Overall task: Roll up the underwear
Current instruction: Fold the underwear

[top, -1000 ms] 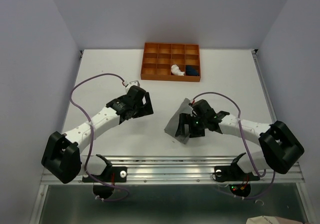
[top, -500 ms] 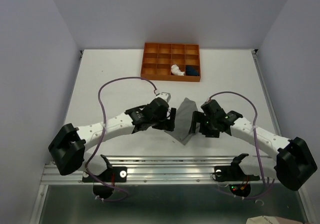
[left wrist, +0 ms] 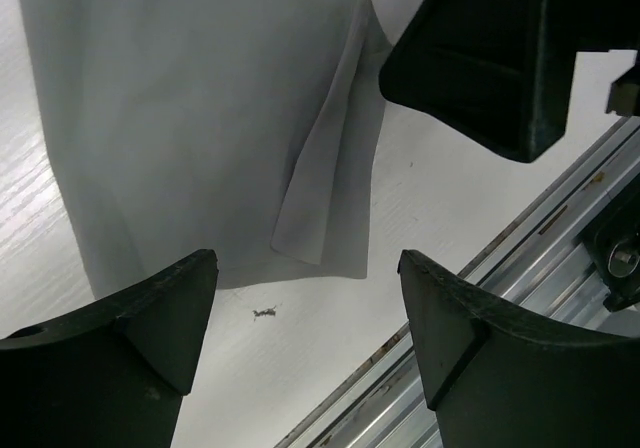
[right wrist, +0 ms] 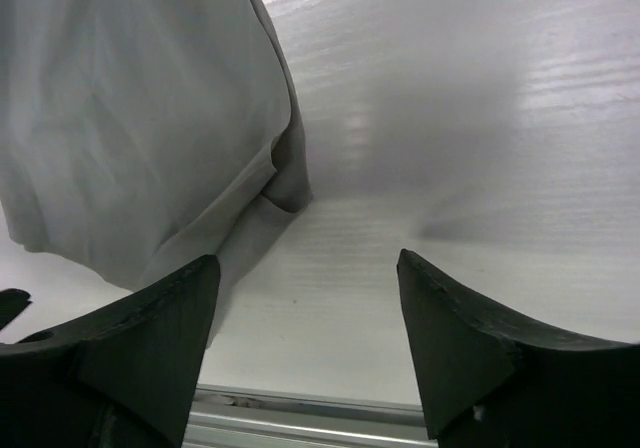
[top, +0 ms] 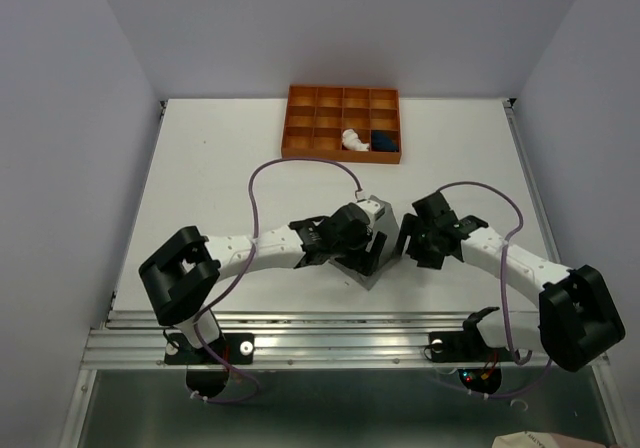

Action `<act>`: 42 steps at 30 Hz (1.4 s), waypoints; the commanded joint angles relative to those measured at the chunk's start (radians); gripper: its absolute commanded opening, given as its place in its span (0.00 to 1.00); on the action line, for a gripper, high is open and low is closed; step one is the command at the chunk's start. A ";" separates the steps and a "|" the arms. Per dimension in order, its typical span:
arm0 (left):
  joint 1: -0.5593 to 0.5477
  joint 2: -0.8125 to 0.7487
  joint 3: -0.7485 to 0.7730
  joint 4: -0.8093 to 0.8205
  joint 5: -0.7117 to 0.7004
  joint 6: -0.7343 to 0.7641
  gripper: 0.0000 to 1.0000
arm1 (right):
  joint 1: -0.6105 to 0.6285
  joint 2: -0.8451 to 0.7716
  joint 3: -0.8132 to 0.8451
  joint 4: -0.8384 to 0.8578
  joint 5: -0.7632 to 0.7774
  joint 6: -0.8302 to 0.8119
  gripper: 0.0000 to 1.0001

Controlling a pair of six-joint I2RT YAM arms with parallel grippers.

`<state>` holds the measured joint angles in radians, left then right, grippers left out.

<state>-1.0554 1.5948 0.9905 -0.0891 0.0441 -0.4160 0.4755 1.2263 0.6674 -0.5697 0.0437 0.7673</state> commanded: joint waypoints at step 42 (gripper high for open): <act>-0.075 0.240 0.194 -0.104 0.016 0.080 0.56 | -0.032 0.116 -0.091 0.307 -0.048 0.113 0.55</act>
<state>-1.1240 1.8450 1.1507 -0.1699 0.0372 -0.3416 0.4511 1.3285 0.5983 -0.2771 -0.0330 0.8768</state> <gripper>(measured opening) 0.567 0.554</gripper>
